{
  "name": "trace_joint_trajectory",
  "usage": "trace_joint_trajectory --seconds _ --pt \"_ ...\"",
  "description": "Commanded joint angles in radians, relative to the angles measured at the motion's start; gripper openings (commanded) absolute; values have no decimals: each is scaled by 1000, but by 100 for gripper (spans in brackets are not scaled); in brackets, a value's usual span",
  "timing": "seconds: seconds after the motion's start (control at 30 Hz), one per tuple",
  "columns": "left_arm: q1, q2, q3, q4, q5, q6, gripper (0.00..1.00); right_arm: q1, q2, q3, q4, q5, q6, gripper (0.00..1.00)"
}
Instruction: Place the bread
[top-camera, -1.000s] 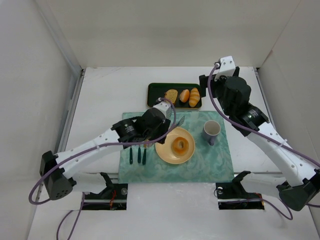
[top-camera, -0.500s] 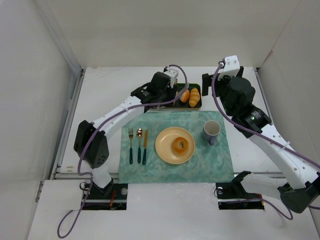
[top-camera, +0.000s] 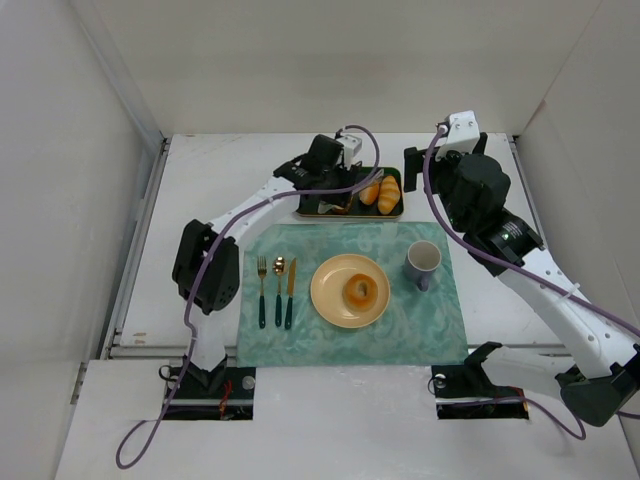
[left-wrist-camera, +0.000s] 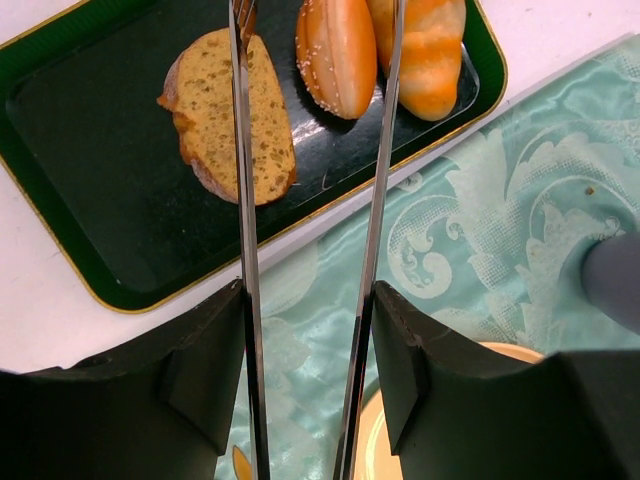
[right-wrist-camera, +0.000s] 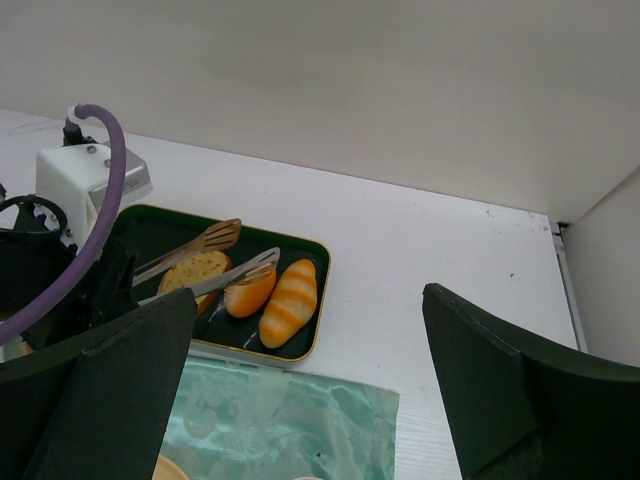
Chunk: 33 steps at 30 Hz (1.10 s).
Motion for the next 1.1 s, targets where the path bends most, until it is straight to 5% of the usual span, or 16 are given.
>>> trace_joint_trajectory --seconds 0.0,0.67,0.9,1.07 --pt "2 6 62 1 52 26 46 -4 -23 -3 56 11 -8 100" --pt "11 82 123 -97 43 46 44 -4 -23 -3 45 -21 1 100" --pt "11 92 123 -106 23 46 23 -4 -23 -3 45 -21 1 100" --pt "11 48 105 -85 23 46 19 -4 -23 -3 45 -21 1 100"
